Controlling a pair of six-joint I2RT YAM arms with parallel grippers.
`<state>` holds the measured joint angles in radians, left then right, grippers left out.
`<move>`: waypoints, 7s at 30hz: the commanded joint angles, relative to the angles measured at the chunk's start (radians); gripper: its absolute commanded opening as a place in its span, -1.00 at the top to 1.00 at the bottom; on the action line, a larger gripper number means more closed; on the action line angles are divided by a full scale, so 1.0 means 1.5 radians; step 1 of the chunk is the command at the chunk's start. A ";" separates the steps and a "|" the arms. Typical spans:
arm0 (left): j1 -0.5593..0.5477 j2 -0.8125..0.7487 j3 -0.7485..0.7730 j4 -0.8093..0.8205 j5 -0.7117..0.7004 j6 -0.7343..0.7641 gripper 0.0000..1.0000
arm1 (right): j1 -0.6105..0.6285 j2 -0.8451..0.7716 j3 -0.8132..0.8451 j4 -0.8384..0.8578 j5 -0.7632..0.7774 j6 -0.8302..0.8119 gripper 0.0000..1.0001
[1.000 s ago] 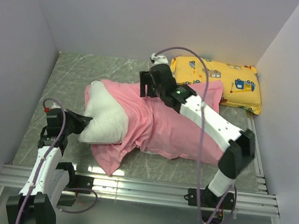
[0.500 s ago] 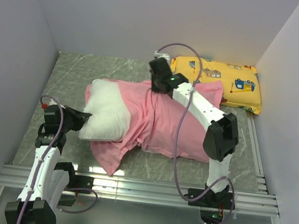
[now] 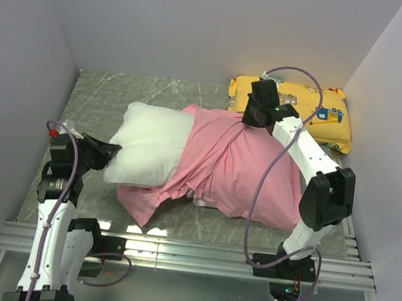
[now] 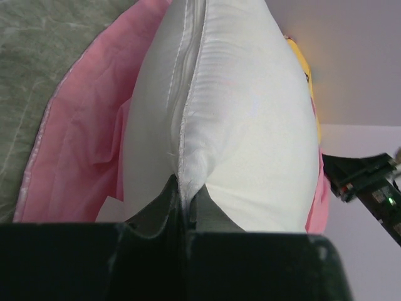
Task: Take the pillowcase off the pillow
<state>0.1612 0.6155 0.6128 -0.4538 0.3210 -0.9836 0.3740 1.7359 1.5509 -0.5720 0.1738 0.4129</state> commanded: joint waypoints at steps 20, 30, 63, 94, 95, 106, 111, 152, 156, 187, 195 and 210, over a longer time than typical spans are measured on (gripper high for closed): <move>0.017 0.066 0.095 0.066 -0.048 0.028 0.99 | 0.614 -0.336 -0.335 0.109 0.260 0.118 -0.37; 0.017 0.061 0.105 0.055 -0.048 0.040 0.99 | 0.645 -0.192 -0.330 0.127 0.418 0.179 -0.29; 0.059 0.274 0.191 0.069 -0.085 0.039 0.99 | 0.215 -0.052 -0.084 0.062 0.104 -0.030 1.00; 0.024 0.194 0.171 0.094 -0.124 0.228 -0.95 | 0.096 0.118 -0.061 0.107 -0.020 -0.011 1.00; -0.004 0.196 0.146 0.103 -0.120 0.226 -0.95 | 0.098 0.119 -0.054 0.105 -0.020 -0.011 1.00; -0.103 0.360 0.082 0.246 -0.090 0.138 -0.99 | 0.127 0.126 -0.012 0.094 -0.019 -0.025 1.00; -0.103 0.438 0.076 0.289 -0.100 0.063 0.70 | 0.148 0.116 -0.001 0.077 -0.002 -0.041 1.00; -0.103 0.277 0.095 0.158 -0.206 0.085 0.99 | 0.440 -0.150 -0.217 0.048 0.314 0.023 0.55; -0.060 0.283 0.120 0.153 -0.182 0.093 1.00 | 0.403 -0.224 -0.250 -0.003 0.365 0.051 0.93; 0.100 0.344 0.116 0.196 -0.085 0.104 0.99 | 0.302 -0.445 -0.395 0.016 0.191 0.064 -0.54; 0.084 0.364 0.139 0.186 -0.094 0.098 0.99 | 0.338 -0.374 -0.482 0.082 0.206 0.118 -0.37; 0.220 0.496 0.310 0.184 -0.024 0.104 0.99 | 0.086 -0.653 -0.507 -0.042 0.197 0.084 1.00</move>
<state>0.4435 1.3319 0.9840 -0.3264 0.3870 -0.8593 0.5705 0.8089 0.7891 -0.5182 0.3405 0.5861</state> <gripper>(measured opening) 0.037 0.015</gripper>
